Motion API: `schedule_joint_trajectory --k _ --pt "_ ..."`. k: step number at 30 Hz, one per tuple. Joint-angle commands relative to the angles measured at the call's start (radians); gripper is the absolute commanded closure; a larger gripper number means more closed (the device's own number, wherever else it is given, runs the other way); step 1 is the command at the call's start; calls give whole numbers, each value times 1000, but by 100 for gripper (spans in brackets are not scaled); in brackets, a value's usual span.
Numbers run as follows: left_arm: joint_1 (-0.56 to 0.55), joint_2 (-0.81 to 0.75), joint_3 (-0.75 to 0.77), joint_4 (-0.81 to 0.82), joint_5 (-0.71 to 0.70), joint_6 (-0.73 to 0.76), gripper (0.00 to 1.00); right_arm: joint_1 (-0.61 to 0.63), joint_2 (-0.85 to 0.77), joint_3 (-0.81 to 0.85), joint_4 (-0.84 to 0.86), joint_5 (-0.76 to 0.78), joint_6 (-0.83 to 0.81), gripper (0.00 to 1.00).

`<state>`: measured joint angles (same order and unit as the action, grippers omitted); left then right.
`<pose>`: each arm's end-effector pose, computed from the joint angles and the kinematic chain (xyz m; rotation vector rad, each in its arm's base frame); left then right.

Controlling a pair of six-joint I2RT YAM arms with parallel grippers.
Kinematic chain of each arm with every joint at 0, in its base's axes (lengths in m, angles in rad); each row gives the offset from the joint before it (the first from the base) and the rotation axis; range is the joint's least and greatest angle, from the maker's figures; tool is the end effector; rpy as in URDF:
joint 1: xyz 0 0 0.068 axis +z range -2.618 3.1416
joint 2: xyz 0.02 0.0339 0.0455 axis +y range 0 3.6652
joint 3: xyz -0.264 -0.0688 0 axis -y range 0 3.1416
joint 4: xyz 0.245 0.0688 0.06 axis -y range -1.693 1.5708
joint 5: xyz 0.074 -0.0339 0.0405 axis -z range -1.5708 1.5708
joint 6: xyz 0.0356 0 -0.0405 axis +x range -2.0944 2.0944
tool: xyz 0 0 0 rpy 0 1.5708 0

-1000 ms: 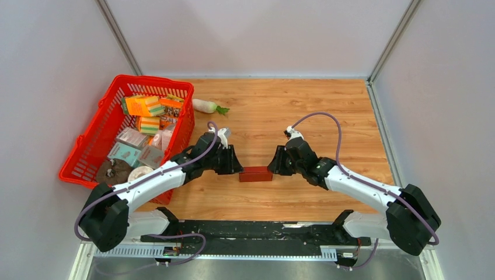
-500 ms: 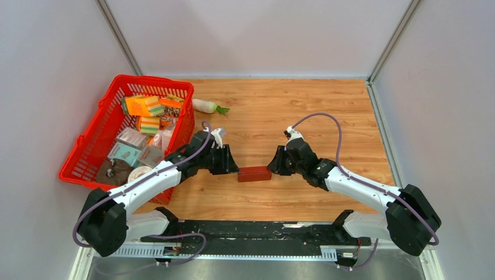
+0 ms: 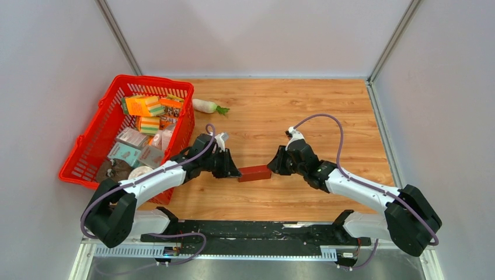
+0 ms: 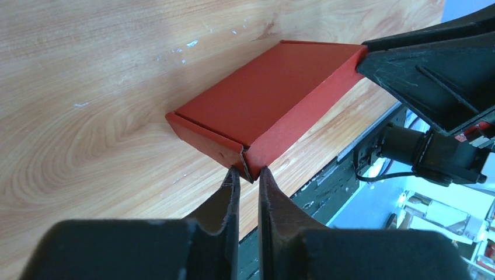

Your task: Fold the paper box

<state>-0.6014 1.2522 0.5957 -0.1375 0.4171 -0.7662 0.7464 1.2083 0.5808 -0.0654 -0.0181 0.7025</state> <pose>0.1919 -0.1492 0.1862 0.0103 2.5878 -1.0894 0.1789 0.1663 0.1951 -0.0625 2.3867 0.7590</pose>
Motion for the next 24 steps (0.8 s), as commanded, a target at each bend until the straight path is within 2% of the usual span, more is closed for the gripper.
schedule_joint_trajectory --k 1,4,10,12,17,22,24 --pt "-5 67 -51 26 -46 22 90 8 48 -94 -59 -31 -15 89" --pt "-5 87 -69 42 -46 22 95 8 56 -116 -33 -40 -12 91" --pt "-5 107 -86 23 -78 59 100 8 56 -144 -30 -43 -11 99" --pt "-6 101 -100 18 -81 59 100 8 43 -157 -42 -42 -5 99" --pt "-6 66 -148 56 -55 30 100 8 -36 -190 -86 -40 9 95" --pt "-5 3 -151 13 -58 42 100 8 -124 -211 -135 -46 34 92" --pt "-5 -54 -136 -25 -52 51 97 8 -183 -207 -169 -52 38 89"
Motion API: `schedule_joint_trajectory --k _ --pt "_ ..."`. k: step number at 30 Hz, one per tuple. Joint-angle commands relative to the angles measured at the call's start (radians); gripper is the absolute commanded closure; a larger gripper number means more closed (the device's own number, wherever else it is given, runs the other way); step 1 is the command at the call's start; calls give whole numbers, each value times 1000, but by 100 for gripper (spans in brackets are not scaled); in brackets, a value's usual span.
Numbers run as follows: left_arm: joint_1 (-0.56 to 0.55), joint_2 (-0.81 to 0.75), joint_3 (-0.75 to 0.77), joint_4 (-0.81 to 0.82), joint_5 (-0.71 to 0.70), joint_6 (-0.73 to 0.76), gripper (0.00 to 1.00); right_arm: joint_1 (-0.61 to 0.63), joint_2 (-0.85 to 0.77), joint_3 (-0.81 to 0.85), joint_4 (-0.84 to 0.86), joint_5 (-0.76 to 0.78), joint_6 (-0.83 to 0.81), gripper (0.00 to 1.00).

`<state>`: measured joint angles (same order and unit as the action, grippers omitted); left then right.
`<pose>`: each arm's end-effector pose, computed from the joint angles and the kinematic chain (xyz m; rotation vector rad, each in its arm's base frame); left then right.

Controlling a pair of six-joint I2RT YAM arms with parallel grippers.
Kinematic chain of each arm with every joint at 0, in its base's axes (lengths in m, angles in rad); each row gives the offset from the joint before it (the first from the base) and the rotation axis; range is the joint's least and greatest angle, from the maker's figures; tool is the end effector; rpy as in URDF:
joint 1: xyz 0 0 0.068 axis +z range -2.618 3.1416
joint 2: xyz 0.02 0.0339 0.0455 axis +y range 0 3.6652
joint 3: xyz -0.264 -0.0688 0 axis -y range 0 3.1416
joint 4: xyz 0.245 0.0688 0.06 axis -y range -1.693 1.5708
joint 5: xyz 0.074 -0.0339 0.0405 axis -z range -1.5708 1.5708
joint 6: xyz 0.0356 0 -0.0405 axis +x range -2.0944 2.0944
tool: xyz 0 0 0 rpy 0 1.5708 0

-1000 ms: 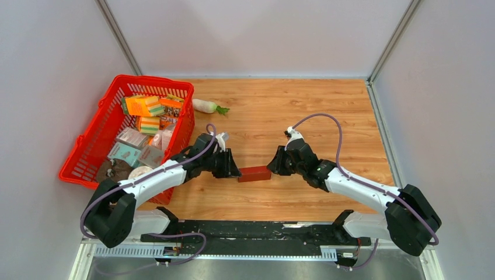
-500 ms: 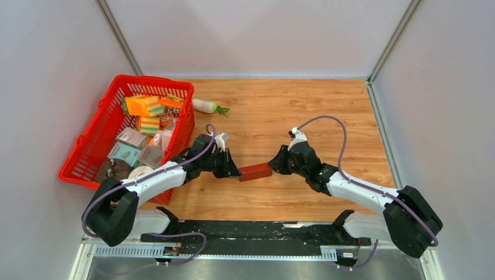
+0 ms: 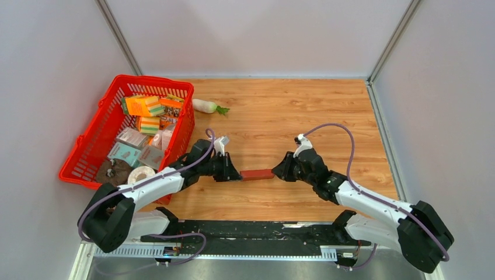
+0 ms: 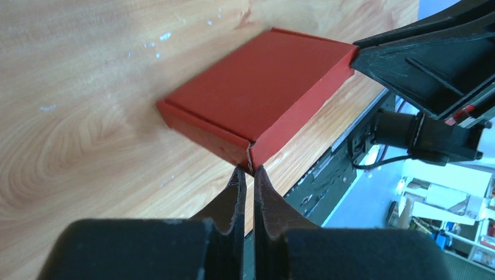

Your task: Fold the paper box

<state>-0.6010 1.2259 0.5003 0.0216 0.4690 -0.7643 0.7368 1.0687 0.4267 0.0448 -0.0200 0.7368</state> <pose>0.1843 -0.1458 0.1758 0.0712 2.5032 -1.1880 0.1593 0.1455 0.1846 -0.0122 2.2998 0.8349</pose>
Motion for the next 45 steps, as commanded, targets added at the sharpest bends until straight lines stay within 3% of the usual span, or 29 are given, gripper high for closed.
schedule_joint_trajectory --k 1,3,4,7,9,13,15,20,24,30,41,45 --pt "-6 -55 -33 -198 -104 57 88 18 -68 -42 -295 -49 3 81" --pt "-5 -152 -19 -241 -112 69 75 18 -111 -23 -350 -32 -2 73" --pt "-6 -182 0 -261 -122 89 65 18 -151 -10 -365 -25 -4 57" --pt "-5 -255 20 -318 -170 114 53 16 -180 -5 -379 -1 -11 39" --pt "-6 -230 32 -319 -164 122 51 16 -165 1 -352 5 -19 35" --pt "-6 -102 78 -267 -99 117 29 12 -70 56 -338 8 -40 31" --pt "-6 -8 107 -247 -104 117 27 9 -4 66 -294 -1 -34 30" --pt "-28 167 171 -195 -101 126 28 -13 172 70 -150 -70 -13 36" --pt "-51 257 202 -126 -81 85 39 -19 270 98 -76 -103 -10 55" --pt "-49 388 289 -57 -76 51 58 -45 362 202 -54 -106 -20 67" --pt "6 696 822 -202 -127 118 62 -249 652 493 20 -202 -62 73" --pt "43 881 1085 -282 -116 131 62 -325 810 711 -17 -215 -103 71"
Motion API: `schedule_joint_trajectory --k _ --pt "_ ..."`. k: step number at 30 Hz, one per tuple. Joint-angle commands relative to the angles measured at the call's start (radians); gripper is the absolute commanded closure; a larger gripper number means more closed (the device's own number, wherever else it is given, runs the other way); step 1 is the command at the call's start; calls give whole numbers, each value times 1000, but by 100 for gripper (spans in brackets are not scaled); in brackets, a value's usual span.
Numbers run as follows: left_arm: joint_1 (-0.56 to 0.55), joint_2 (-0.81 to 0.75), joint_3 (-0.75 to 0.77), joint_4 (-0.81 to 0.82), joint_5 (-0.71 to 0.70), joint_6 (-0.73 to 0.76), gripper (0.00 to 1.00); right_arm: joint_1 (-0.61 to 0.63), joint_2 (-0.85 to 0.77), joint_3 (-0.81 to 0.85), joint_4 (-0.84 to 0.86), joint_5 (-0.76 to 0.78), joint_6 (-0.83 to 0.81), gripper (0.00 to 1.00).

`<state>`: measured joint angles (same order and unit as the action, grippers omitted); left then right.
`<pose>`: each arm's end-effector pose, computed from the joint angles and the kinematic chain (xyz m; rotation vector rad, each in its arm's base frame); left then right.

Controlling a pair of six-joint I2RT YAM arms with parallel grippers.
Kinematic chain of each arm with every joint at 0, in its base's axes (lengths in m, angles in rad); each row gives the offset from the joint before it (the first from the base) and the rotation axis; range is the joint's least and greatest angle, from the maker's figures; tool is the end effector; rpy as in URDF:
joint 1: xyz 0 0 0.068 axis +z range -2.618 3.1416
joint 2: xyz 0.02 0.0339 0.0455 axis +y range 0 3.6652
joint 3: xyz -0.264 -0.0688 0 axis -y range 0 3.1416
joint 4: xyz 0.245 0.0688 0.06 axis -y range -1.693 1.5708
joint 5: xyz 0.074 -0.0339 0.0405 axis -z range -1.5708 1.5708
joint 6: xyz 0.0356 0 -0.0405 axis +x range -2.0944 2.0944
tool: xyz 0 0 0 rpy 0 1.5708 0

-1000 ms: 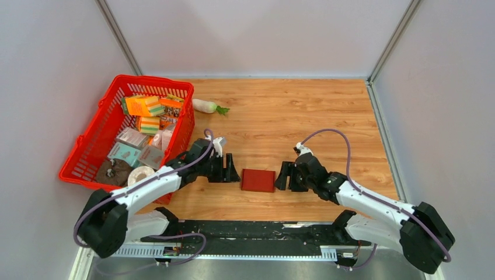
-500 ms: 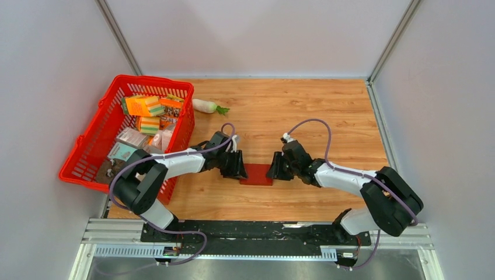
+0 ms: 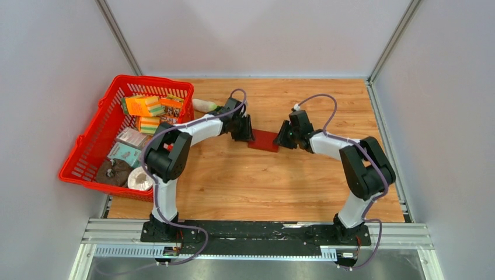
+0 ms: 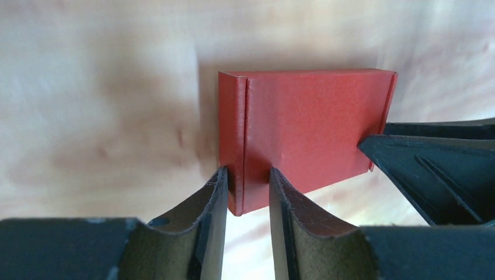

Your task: Fold the paper box

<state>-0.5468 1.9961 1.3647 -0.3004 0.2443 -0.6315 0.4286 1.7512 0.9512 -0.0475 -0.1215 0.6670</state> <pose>0.3601 -0.2293 0.1707 -0.0046 2.6435 -0.7551 0.3197 0.1508 0.1573 0.2415 2.5025 0.6257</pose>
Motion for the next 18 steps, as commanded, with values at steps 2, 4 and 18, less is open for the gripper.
schedule_joint_trajectory --k 2,4,18 --pt "5 168 299 20 98 3 63 -36 194 263 54 -139 -35 72" --pt "18 249 414 -12 98 6 63 -59 278 366 25 -153 -35 72" --pt "61 386 728 -140 24 96 44 -163 407 621 -66 -153 -86 57"
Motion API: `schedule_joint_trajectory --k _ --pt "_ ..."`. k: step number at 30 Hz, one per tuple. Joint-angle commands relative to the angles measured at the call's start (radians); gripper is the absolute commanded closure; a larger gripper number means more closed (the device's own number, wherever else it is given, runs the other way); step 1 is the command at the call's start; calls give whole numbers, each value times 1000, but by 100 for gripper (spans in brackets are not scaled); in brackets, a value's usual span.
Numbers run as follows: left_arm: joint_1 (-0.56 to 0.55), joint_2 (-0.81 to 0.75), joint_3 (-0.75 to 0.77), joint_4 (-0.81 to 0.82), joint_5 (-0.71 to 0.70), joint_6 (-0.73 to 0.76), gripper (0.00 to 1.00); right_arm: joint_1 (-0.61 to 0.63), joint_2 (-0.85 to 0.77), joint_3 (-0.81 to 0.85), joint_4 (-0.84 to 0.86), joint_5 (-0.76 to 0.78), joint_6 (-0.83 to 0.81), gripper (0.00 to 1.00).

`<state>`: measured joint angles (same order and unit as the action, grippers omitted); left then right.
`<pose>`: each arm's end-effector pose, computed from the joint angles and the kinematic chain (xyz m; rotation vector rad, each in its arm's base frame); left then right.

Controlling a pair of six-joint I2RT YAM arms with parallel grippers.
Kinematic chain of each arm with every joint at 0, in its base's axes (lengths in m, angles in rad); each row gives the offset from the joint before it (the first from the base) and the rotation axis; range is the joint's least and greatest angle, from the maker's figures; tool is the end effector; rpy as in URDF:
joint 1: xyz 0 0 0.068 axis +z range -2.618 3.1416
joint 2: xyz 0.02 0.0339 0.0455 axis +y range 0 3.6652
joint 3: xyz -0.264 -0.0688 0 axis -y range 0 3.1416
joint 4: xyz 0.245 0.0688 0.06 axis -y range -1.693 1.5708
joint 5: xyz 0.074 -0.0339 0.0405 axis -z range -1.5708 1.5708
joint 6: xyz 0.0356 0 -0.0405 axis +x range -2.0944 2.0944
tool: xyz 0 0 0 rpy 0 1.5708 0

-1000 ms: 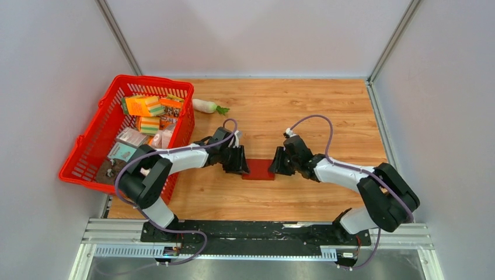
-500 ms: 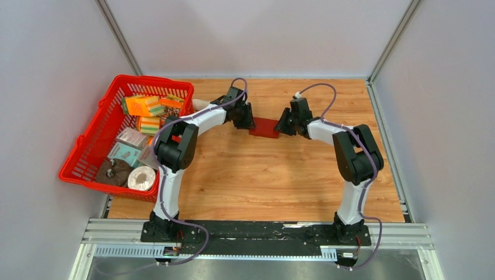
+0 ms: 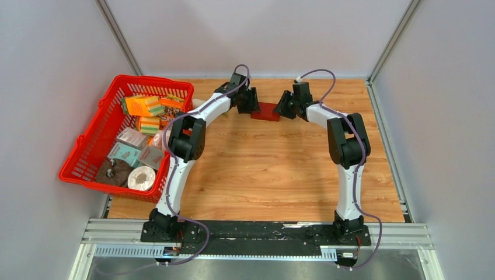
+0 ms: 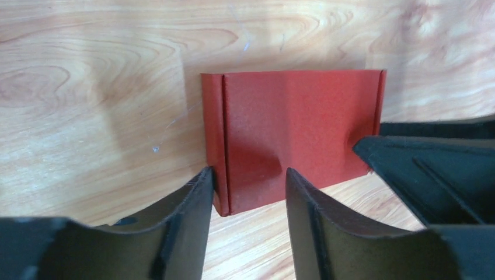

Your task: Fold the paper box

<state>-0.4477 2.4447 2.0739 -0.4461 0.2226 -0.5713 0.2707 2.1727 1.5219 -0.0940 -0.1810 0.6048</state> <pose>0.4896 -0.2439 0.1708 -0.0439 2.4935 -0.7242 0.4617 0.1348 0.1565 0.3036 2.3719 0.6402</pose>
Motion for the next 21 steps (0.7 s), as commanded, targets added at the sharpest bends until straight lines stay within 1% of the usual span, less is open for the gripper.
schedule_joint_trajectory --k 1,2,4,5,7,8,9,10,11,12,13,14,15,16,17,18,19,20,21 --pt "-39 -79 5 6 28 56 37 -13 -22 55 -38 -94 -30 54" --pt "-37 -98 -24 -5 18 66 35 -19 -37 67 -58 -92 -48 48" --pt "-31 -160 -47 -25 -9 102 31 -45 -69 70 -124 -77 -69 41" --pt "-29 -185 -61 -57 -15 116 30 -60 -120 66 -145 -49 -83 37" --pt "-20 -263 -63 -106 -49 169 29 -74 -180 52 -223 -5 -141 34" --pt "-20 -330 -72 -159 -66 188 29 -82 -265 41 -252 70 -157 31" --pt "-19 -370 -83 -181 -83 203 29 -82 -305 2 -294 105 -190 30" --pt "-20 -413 -104 -195 -94 226 29 -82 -356 -21 -311 135 -198 29" --pt "-20 -514 -171 -194 -92 229 30 -80 -397 -51 -328 158 -198 27" --pt "-20 -565 -213 -183 -86 226 30 -76 -487 -112 -351 158 -188 27" --pt "-20 -617 -256 -172 -50 211 30 -71 -532 -155 -355 156 -178 27" --pt "-20 -716 -335 -157 -30 200 30 -50 -574 -193 -360 146 -169 26" --pt "-22 -766 -374 -149 -10 192 30 -36 -676 -233 -365 143 -166 26" --pt "-23 -818 -409 -146 26 182 31 -18 -721 -314 -371 144 -155 27" --pt "-28 -922 -470 -147 40 179 31 17 -779 -345 -386 162 -149 28" --pt "-29 -976 -495 -157 49 182 31 37 -831 -379 -421 169 -148 28" --pt "-29 -1033 -518 -166 57 189 31 56 -946 -417 -449 176 -157 28" --pt "-31 -1146 -547 -187 58 197 31 86 -1005 -430 -482 234 -157 27" --pt "-32 -1203 -558 -203 54 202 31 100 -1062 -436 -553 256 -160 27"
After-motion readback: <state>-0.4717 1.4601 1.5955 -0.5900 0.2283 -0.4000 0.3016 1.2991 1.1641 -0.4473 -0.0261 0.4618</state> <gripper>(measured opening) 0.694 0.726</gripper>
